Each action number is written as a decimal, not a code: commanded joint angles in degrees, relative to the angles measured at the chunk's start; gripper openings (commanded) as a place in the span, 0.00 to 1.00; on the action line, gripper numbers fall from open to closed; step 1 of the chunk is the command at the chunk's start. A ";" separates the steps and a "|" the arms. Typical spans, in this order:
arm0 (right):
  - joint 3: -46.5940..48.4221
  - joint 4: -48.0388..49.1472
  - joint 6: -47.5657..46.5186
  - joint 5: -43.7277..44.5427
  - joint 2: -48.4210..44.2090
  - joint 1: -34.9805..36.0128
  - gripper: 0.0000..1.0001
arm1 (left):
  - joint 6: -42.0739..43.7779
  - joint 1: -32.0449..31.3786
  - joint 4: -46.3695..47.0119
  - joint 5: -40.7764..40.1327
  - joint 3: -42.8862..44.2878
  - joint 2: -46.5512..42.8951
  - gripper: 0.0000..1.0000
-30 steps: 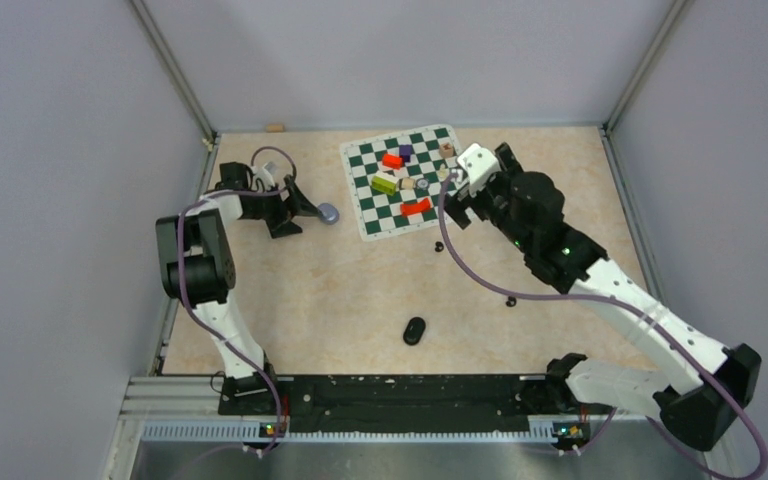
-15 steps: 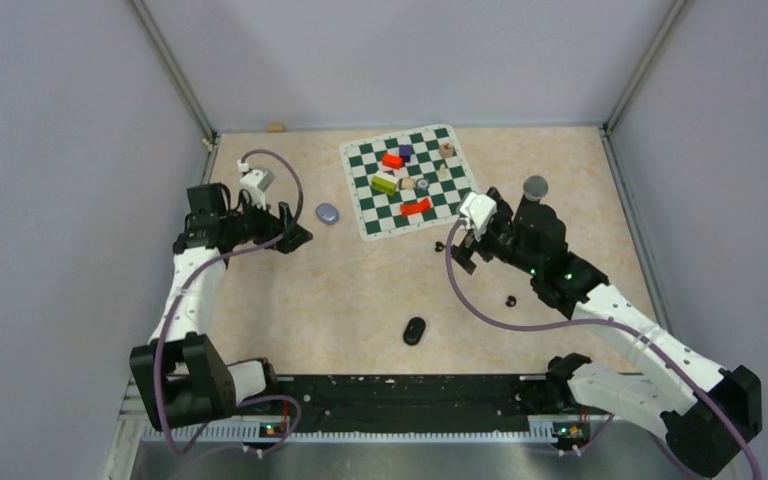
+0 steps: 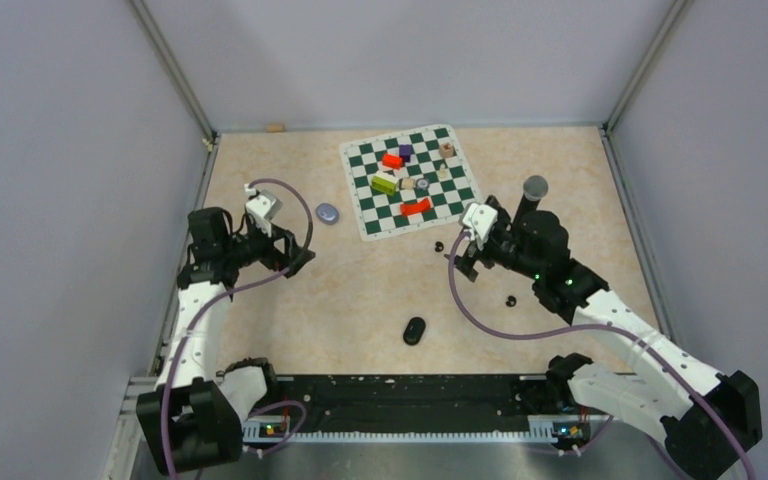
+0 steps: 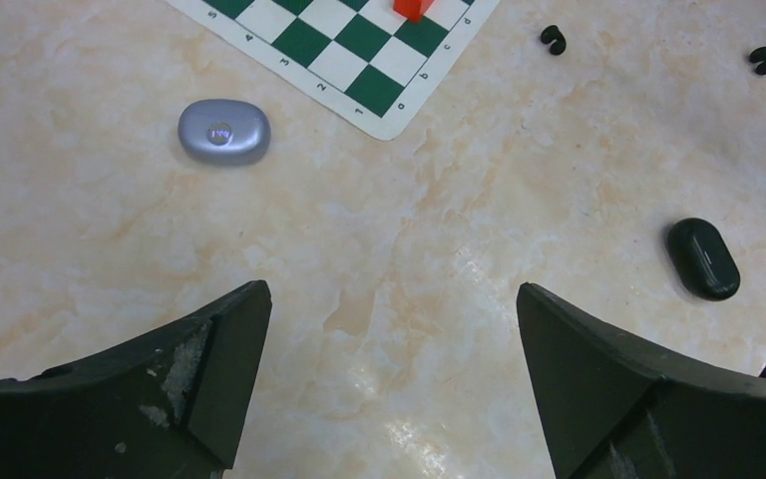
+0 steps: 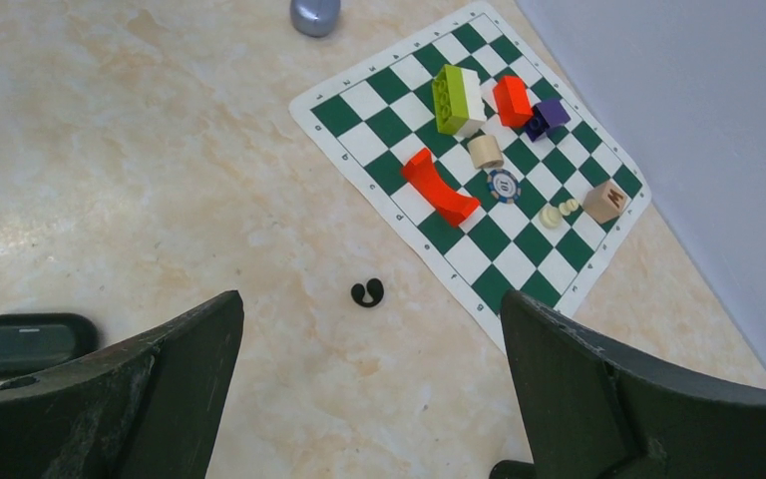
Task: Insert the wireless bluetooth earbuds into the charging case
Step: Pick up the charging case at the center of the board.
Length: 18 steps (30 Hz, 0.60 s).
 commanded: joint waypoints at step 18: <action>5.66 -12.10 -9.42 -8.41 -2.05 -0.46 0.99 | 17.93 0.22 -13.22 4.70 4.86 -11.27 0.99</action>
